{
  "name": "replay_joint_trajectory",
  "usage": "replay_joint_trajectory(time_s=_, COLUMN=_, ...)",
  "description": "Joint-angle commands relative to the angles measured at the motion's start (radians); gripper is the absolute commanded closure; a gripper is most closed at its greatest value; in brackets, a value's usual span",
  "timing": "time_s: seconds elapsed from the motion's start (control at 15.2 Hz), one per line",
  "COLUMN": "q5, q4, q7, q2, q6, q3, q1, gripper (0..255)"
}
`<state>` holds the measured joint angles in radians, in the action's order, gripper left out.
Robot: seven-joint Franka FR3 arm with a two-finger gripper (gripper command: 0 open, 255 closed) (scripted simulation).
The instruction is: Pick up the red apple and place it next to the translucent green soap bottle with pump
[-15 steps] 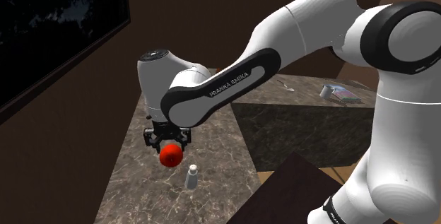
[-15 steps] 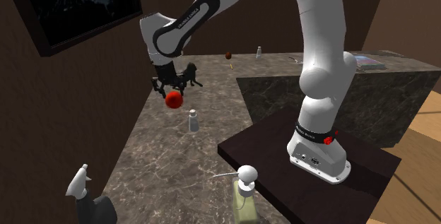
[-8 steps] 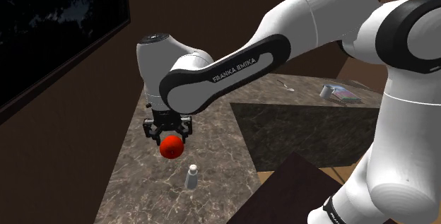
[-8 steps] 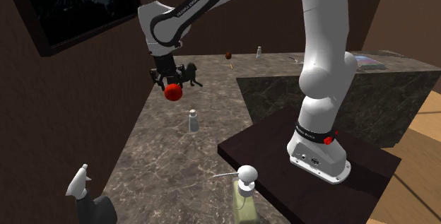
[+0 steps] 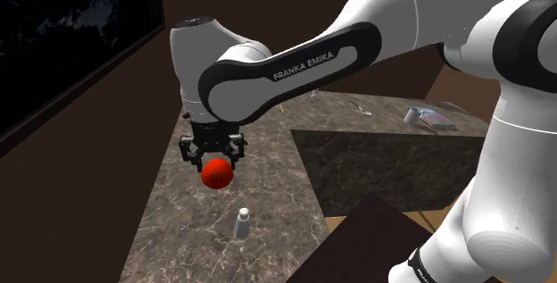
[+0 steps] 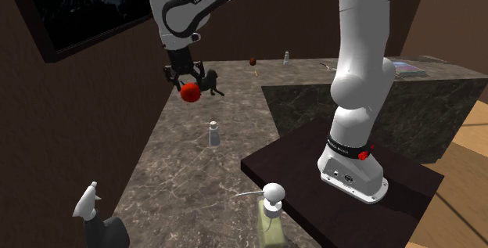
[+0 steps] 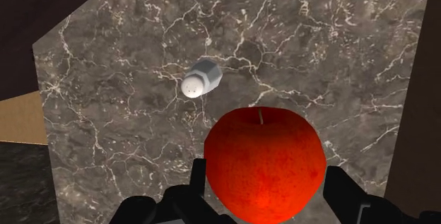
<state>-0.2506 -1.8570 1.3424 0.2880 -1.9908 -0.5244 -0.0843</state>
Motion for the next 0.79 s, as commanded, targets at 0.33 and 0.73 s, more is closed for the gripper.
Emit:
replay_joint_trajectory(time_s=0.33, q5=0.026, q4=0.052, q7=-0.022, q2=-0.036, q6=0.082, q3=-0.008, q1=0.004, gripper=255)
replay_joint_trajectory(time_s=0.73, q5=0.043, q4=0.105, q7=-0.037, q2=-0.060, q6=0.154, q3=-0.013, q1=0.006, gripper=255)
